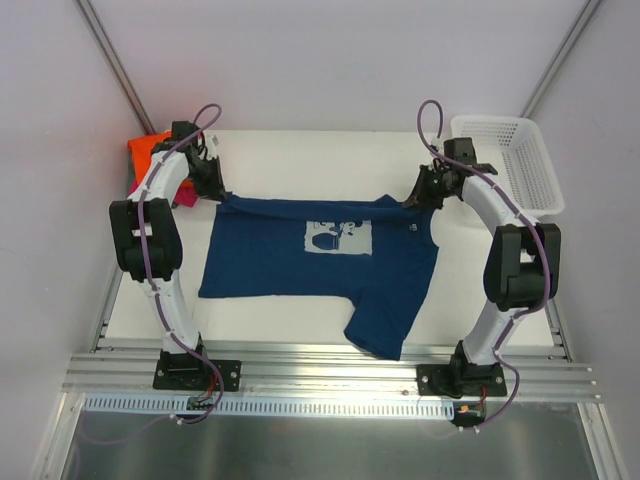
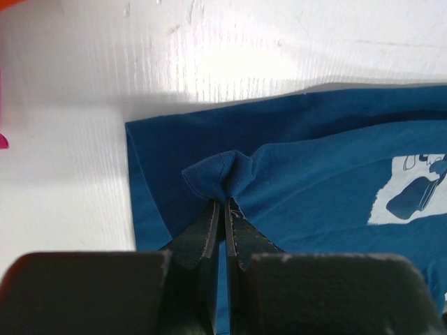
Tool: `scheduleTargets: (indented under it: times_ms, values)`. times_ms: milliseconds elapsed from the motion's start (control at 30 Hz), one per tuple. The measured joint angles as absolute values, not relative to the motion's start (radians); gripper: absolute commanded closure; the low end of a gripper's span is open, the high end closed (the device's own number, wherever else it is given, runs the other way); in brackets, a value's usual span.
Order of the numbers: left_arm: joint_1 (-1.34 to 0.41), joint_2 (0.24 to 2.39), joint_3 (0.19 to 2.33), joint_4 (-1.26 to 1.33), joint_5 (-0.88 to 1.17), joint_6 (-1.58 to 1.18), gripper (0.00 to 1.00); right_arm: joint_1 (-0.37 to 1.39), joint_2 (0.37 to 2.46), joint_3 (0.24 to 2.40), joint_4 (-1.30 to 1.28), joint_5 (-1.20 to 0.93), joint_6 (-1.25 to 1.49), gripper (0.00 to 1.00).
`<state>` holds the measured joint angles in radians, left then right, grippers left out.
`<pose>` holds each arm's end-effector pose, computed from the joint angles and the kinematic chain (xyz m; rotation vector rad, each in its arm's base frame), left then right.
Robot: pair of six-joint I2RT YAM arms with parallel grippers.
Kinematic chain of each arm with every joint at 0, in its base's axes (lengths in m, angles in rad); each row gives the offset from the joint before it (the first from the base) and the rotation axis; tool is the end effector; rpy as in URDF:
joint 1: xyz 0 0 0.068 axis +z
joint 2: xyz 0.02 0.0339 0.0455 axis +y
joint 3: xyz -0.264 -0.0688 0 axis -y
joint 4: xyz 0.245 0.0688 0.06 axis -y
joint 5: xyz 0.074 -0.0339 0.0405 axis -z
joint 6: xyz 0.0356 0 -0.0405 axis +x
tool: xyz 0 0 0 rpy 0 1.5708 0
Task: Fold and stack the t-shirts
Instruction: Fold the flattened tshirt in 1/3 of the way
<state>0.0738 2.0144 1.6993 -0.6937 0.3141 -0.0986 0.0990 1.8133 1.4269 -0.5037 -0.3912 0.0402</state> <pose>0.4419 0.0216 0.2418 -0.1036 2.5553 -0.4137 0.3969 0.0531 0.2499 -0.2426 2.4315 0.5418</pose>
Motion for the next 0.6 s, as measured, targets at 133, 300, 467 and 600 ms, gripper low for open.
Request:
scheduleTargets:
  times_ms: [133,300,467,600]
  values:
    - [0.074,2.014,1.666,-0.694,0.315,-0.101,1.0,0.101,1.802,1.408,-0.507,-0.394,0.04,0.99]
    - [0.074,2.001,1.619,-0.696,0.314,-0.102,1.0,0.107,1.781,1.374,-0.511,-0.395,0.04,0.99]
    - [0.074,1.974,1.586,-0.698,0.311,-0.104,1.0,0.115,1.759,1.332,-0.517,-0.398,0.036,0.99]
    - [0.074,1.941,1.571,-0.698,0.306,-0.104,1.0,0.117,1.751,1.308,-0.523,-0.398,0.028,0.99]
